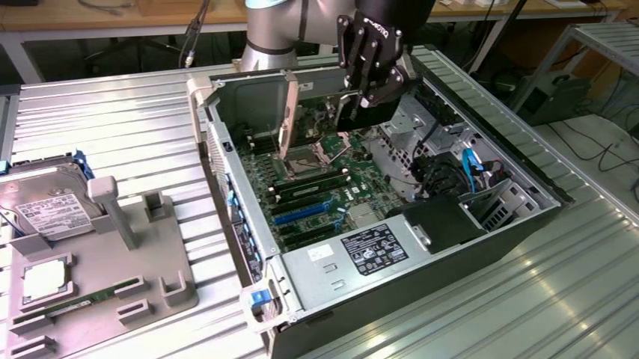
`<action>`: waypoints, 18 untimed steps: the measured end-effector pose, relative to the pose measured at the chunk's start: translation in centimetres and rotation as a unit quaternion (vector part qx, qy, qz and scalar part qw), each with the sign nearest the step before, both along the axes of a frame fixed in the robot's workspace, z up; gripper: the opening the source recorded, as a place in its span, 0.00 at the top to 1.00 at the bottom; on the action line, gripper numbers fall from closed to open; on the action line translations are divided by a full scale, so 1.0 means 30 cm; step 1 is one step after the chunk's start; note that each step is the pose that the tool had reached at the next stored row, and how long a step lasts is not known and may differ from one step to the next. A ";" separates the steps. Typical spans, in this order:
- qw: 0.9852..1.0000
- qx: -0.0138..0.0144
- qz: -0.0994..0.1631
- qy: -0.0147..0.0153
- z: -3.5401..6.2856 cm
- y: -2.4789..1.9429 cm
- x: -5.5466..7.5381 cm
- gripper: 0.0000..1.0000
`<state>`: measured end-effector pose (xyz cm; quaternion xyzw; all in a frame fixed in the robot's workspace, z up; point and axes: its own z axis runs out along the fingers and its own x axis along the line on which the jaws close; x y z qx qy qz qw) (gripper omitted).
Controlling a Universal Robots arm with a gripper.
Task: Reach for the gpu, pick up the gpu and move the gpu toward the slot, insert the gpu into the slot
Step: 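Insert the gpu into the slot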
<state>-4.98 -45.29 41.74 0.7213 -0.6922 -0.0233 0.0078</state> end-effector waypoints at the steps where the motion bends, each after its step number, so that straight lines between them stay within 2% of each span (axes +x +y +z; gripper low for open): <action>1: 1.000 0.000 0.000 0.000 0.000 0.000 0.000 0.73; 10: 1.000 -0.001 0.000 0.000 0.000 0.000 0.000 0.73; 13: 1.000 -0.001 -0.001 0.000 -0.005 0.005 0.000 0.73; 18: 1.000 -0.001 -0.025 -0.001 -0.025 0.006 0.000 0.73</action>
